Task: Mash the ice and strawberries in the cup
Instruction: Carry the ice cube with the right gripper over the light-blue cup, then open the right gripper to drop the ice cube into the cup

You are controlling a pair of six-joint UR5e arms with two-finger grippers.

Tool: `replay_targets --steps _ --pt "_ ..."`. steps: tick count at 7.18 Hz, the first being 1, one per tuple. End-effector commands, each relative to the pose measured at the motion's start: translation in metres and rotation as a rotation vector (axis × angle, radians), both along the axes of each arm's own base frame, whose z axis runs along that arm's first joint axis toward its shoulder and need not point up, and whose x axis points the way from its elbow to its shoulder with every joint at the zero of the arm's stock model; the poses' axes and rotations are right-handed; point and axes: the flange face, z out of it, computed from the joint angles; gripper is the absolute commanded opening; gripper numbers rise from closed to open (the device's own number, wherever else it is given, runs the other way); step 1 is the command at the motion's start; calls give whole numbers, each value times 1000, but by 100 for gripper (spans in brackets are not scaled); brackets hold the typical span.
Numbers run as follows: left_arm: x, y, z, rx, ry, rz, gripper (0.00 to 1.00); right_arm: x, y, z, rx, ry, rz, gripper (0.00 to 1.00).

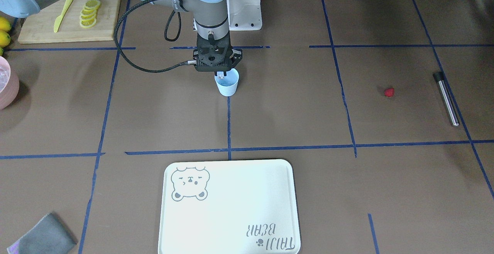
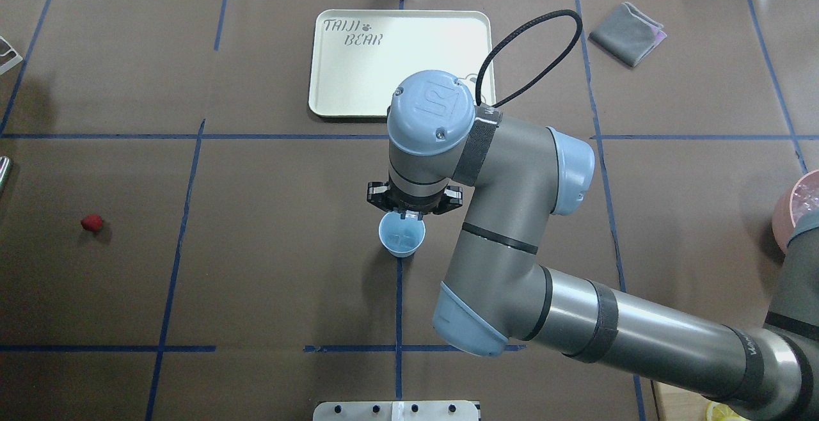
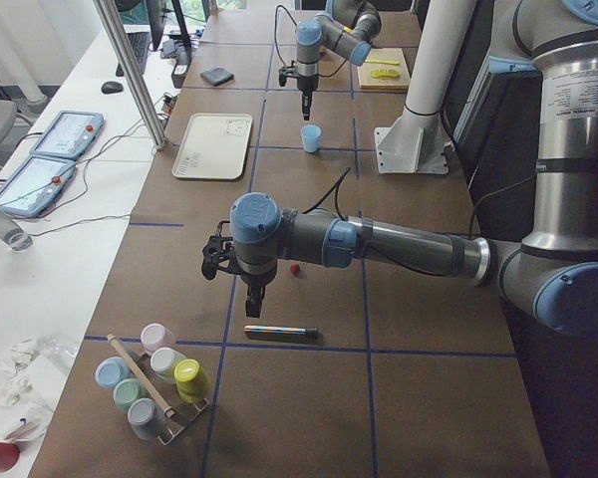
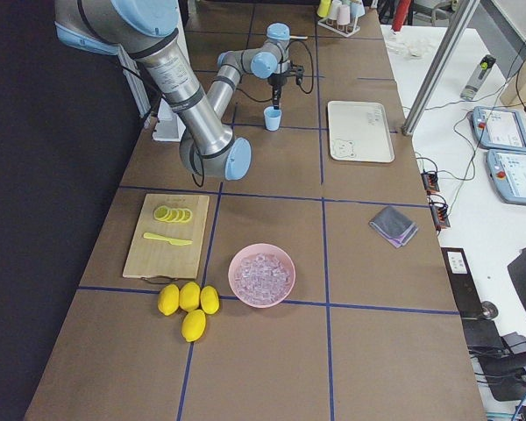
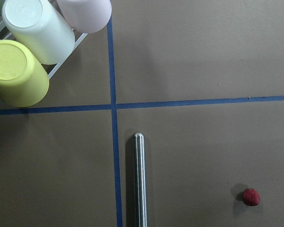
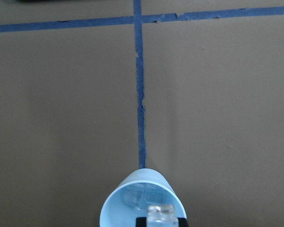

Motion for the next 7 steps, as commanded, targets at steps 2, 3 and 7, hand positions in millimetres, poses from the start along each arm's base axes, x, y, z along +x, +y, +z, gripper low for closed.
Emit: replay_targets --steps 2,3,7 --pt "0 0 0 0 0 0 100 -14 11 1 -1 7 -23 3" --pt "0 0 0 -1 0 0 100 -17 15 2 -1 9 -30 4" --pt "0 0 0 -1 0 -1 100 -18 16 -5 8 1 -27 83"
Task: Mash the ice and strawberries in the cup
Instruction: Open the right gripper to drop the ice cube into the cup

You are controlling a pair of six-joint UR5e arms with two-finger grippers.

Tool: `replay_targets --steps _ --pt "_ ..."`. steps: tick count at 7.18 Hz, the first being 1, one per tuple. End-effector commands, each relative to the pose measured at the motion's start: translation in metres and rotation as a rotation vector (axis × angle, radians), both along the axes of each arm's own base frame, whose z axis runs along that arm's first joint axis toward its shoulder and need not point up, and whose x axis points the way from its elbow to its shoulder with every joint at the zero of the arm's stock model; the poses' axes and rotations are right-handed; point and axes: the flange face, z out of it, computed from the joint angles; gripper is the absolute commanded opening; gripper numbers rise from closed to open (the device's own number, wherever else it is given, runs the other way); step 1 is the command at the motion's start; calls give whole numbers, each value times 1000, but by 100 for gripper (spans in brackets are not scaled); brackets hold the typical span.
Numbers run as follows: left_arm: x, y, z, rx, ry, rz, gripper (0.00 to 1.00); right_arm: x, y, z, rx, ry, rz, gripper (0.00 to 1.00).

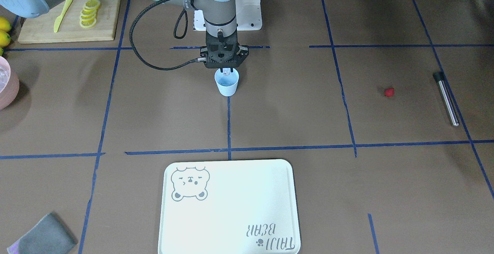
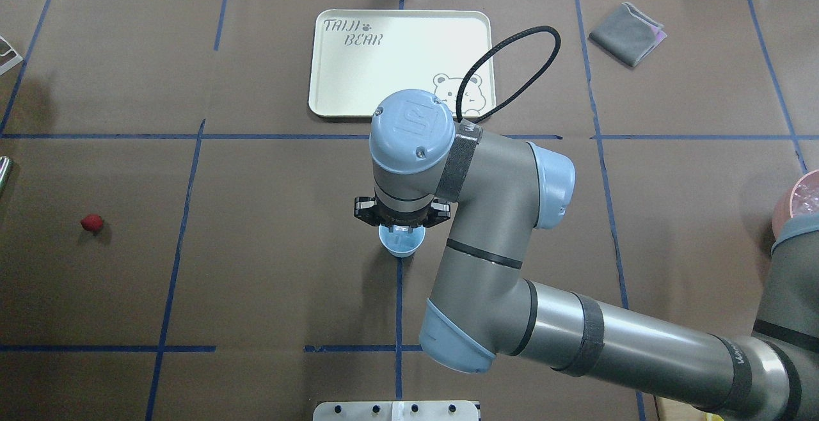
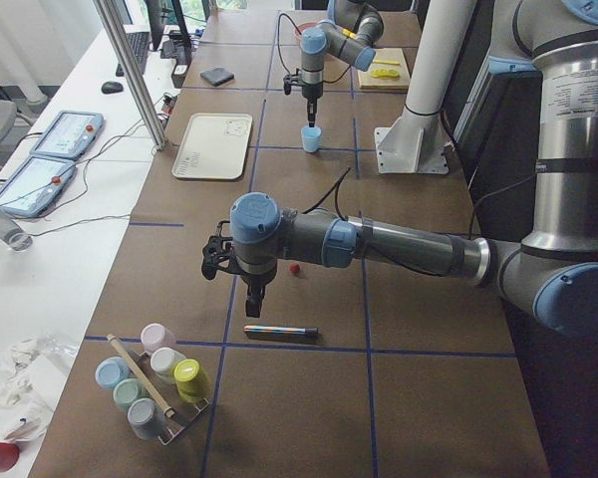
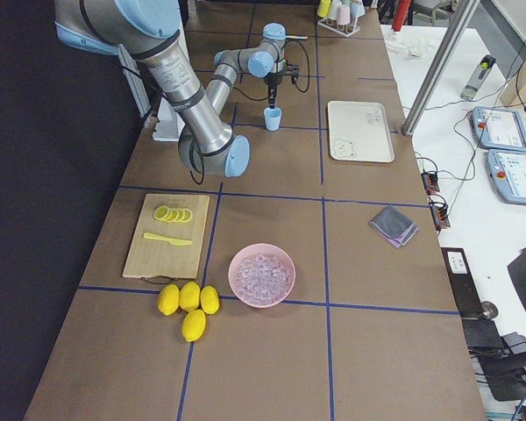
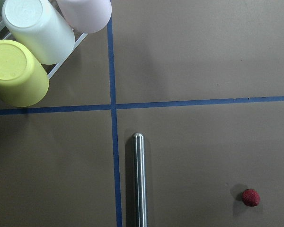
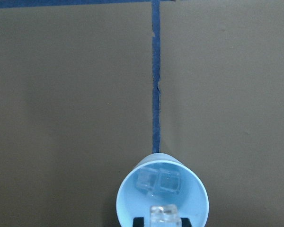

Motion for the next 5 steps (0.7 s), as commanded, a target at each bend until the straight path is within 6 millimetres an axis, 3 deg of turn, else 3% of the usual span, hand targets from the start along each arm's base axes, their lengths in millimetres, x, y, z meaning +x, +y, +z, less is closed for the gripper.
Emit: replay_targets --steps 1,5 --pt "0 0 0 0 0 0 100 0 1 0 2 0 0 92" --pt "0 0 0 1 0 0 100 0 1 -8 5 -10 1 96"
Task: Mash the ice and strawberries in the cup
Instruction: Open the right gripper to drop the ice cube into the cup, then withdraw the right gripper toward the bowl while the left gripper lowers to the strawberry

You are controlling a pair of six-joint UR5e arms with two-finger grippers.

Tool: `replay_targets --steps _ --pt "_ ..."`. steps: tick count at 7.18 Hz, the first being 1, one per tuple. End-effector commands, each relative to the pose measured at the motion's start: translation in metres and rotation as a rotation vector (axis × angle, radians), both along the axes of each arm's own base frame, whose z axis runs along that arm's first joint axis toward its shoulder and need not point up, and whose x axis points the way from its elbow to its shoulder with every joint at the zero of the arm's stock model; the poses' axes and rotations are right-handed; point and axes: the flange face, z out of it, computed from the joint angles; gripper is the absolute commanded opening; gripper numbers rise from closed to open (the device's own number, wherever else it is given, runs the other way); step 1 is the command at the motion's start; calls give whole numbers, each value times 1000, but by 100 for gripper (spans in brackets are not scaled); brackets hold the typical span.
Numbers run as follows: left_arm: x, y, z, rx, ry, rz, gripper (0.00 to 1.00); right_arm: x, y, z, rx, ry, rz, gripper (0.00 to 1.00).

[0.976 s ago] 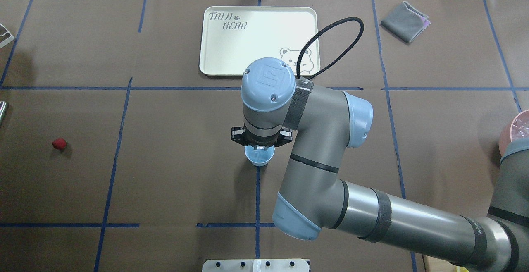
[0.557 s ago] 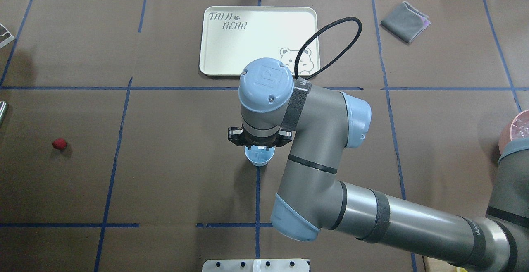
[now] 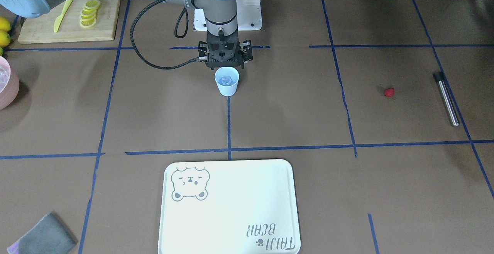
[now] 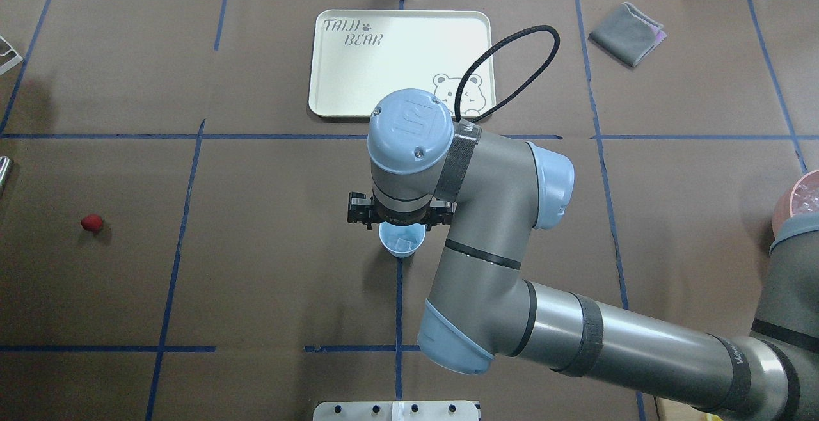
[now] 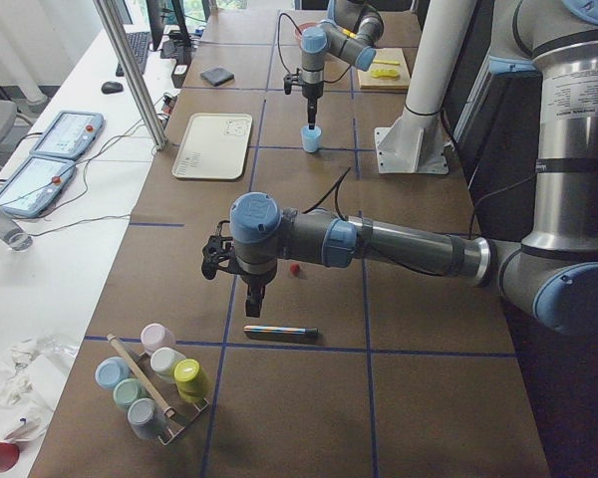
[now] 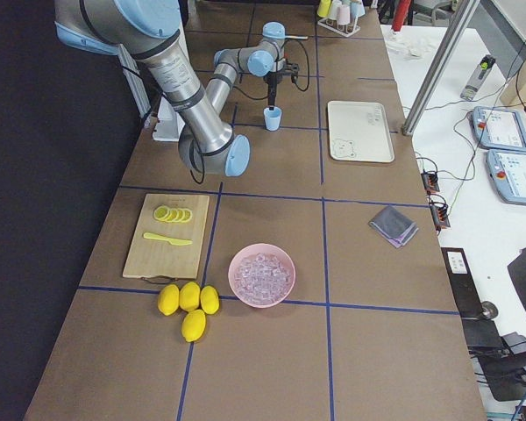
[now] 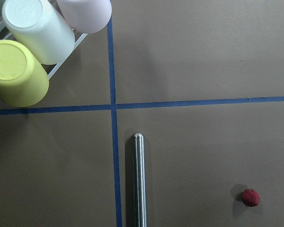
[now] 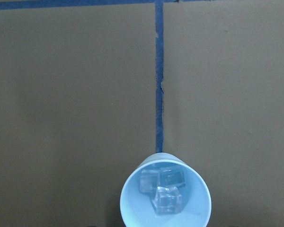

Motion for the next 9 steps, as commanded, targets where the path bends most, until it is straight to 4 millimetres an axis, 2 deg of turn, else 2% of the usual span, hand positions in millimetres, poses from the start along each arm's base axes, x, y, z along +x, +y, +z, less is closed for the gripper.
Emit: replay_targets --steps 1,2,3,4,6,7,8,9 --pt "0 0 0 1 0 0 100 2 1 -6 3 -9 -1 98" --pt "0 0 -1 3 0 0 100 12 4 -13 12 -27 2 99" --pt "16 -3 -9 -4 2 15 100 40 -8 -20 16 -36 36 99" --pt "48 -6 -25 -39 6 7 100 85 -20 -18 -1 7 79 99" --pt "123 -6 -57 -21 36 5 100 194 -37 35 97 36 87 99" --pt "165 -1 -67 -50 18 -30 100 233 -49 60 164 56 31 99" --pt "199 6 -78 -64 49 -76 100 282 -69 93 171 66 -1 99" --pt "225 20 -73 -61 44 -96 100 334 -80 122 184 66 -33 99"
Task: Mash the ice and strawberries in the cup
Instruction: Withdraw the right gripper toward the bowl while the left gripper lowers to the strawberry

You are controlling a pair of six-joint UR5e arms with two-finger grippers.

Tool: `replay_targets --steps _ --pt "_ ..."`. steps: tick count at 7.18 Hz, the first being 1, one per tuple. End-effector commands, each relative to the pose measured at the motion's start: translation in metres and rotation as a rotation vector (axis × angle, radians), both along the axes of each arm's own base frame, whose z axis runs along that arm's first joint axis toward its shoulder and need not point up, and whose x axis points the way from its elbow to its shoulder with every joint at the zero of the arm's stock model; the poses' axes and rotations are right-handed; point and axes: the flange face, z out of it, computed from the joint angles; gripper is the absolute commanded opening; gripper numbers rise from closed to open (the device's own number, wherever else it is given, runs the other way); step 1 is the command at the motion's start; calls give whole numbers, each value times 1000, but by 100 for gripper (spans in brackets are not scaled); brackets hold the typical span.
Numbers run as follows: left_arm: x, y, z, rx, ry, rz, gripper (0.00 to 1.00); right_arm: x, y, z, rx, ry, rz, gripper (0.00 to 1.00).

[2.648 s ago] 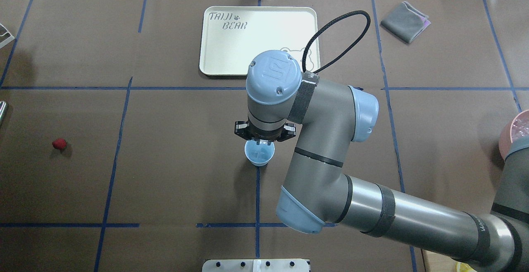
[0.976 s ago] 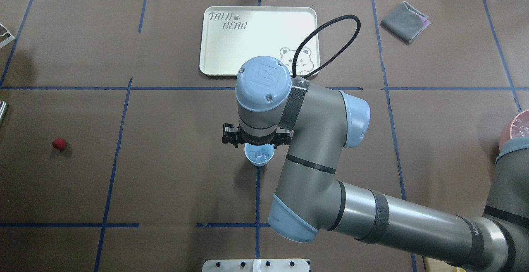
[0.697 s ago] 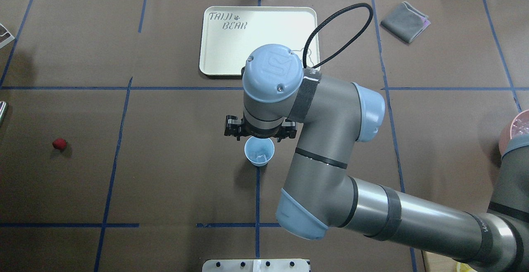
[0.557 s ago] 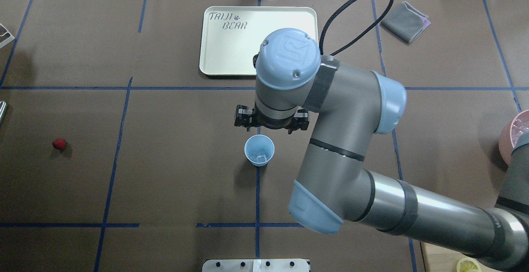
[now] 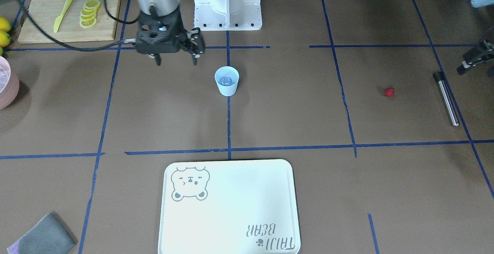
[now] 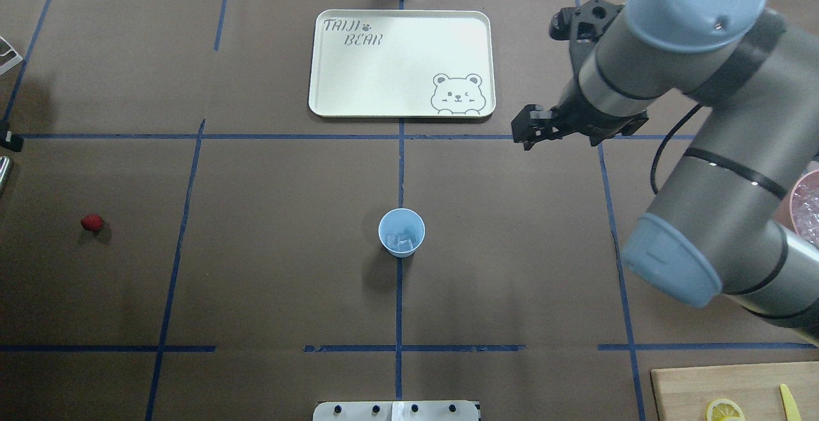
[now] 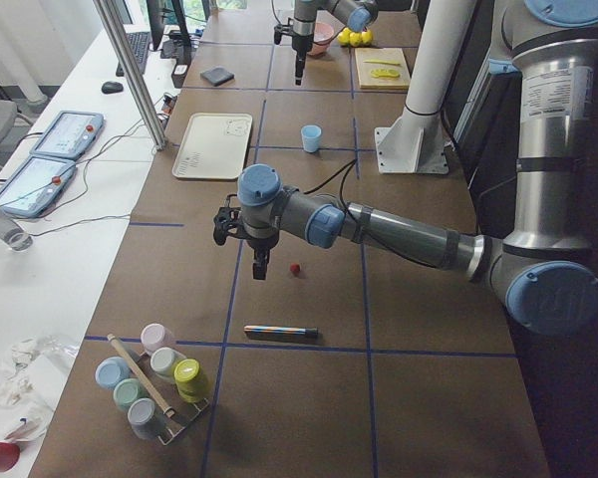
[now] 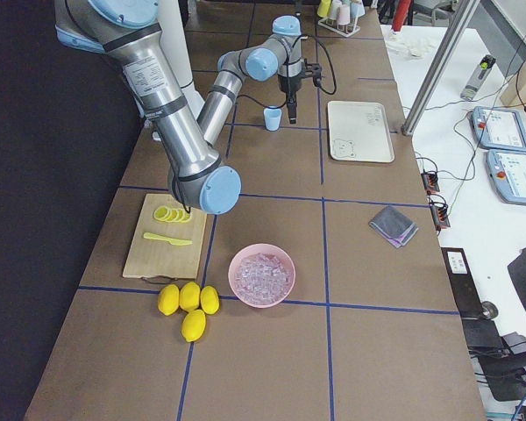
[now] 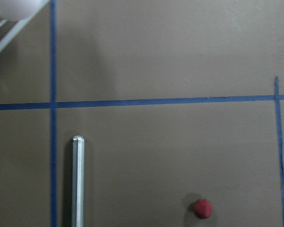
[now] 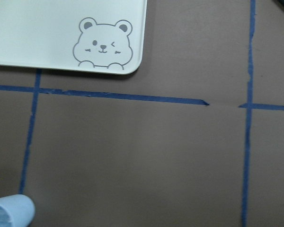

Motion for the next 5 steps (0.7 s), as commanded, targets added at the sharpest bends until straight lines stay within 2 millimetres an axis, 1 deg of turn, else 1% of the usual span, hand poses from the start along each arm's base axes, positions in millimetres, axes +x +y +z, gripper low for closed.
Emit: replay_targets --steps 1,2,3,4,5 --pt "77 28 1 -1 -30 -68 100 112 -16 65 26 1 -70 99" --pt "101 46 16 -3 -46 -75 100 154 -19 92 43 3 -97 99" --pt "104 49 28 9 -32 -76 100 185 -20 116 49 22 -99 99" --pt "118 53 34 11 -42 -98 100 205 -17 134 54 35 -115 99" --pt "127 56 46 30 -64 -108 100 216 -16 142 50 41 -109 99"
